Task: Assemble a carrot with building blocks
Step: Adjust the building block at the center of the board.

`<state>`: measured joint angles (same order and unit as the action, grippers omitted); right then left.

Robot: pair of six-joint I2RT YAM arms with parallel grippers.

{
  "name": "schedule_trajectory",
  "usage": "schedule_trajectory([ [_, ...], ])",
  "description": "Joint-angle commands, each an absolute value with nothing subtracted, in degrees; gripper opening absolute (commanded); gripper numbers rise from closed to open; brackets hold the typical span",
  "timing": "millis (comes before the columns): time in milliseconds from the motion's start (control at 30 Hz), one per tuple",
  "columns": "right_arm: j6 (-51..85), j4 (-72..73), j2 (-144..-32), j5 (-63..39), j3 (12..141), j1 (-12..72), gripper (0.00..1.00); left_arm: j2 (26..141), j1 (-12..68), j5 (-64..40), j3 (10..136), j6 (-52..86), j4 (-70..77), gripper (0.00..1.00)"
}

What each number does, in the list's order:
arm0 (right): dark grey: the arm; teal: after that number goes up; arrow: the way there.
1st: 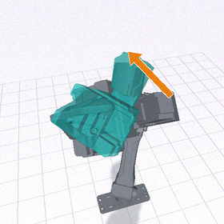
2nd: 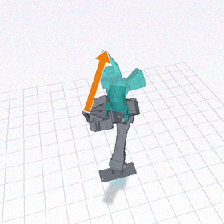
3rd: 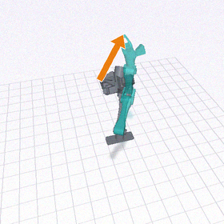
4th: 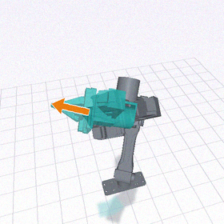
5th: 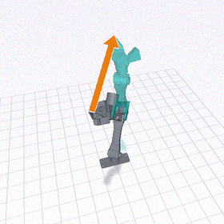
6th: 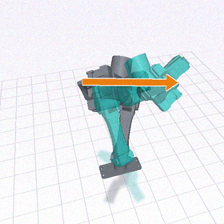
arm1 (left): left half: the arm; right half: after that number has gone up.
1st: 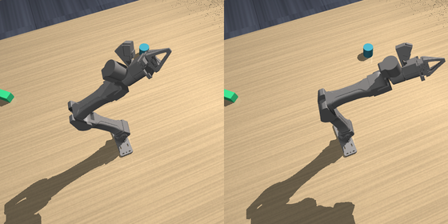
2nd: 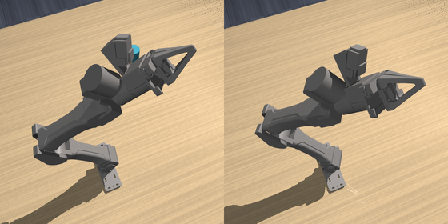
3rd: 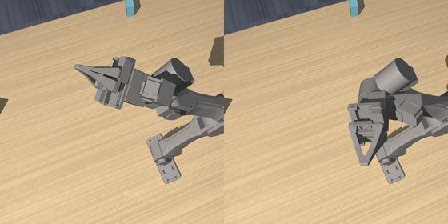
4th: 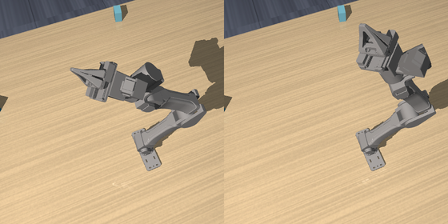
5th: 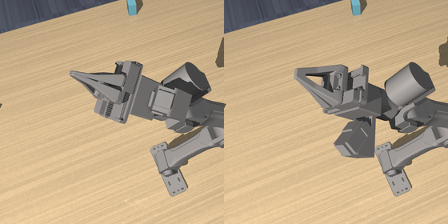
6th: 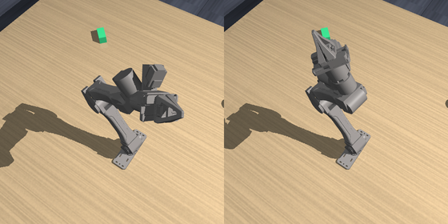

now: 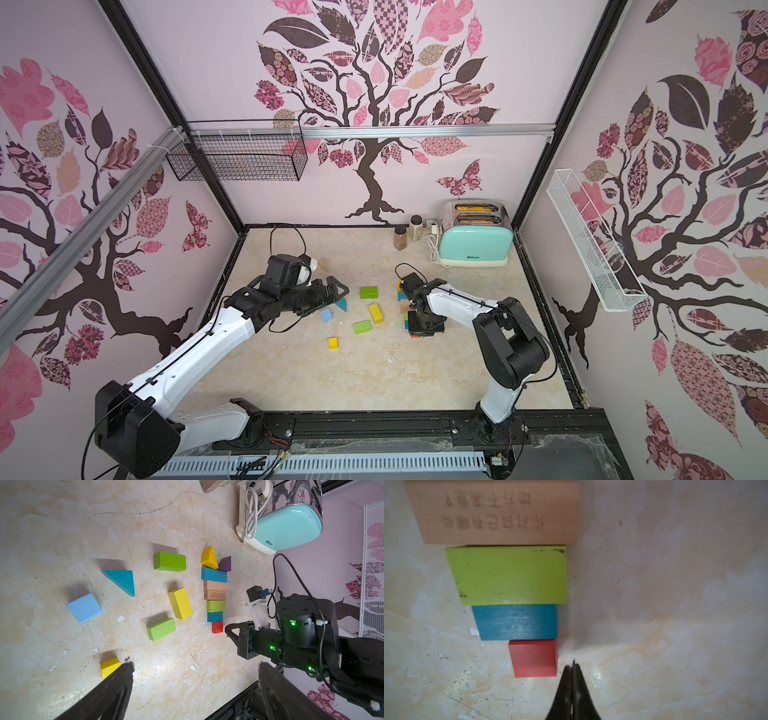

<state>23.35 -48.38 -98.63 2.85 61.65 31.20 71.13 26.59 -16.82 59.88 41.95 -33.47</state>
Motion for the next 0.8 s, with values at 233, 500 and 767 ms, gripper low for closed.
schedule_trajectory([
  [233,23.80,-45.88,-100.85,1.98,62.75,30.91,0.07,71.83,26.32,-16.96,59.90,41.31,-32.96,0.98],
  [500,23.82,-45.61,-101.32,2.04,63.06,30.90,0.07,72.03,26.35,-16.96,59.70,41.40,-32.63,0.98],
  [767,24.71,-49.24,-98.38,5.60,63.37,30.86,0.12,71.98,26.32,-17.05,59.81,41.36,-32.80,0.98],
])
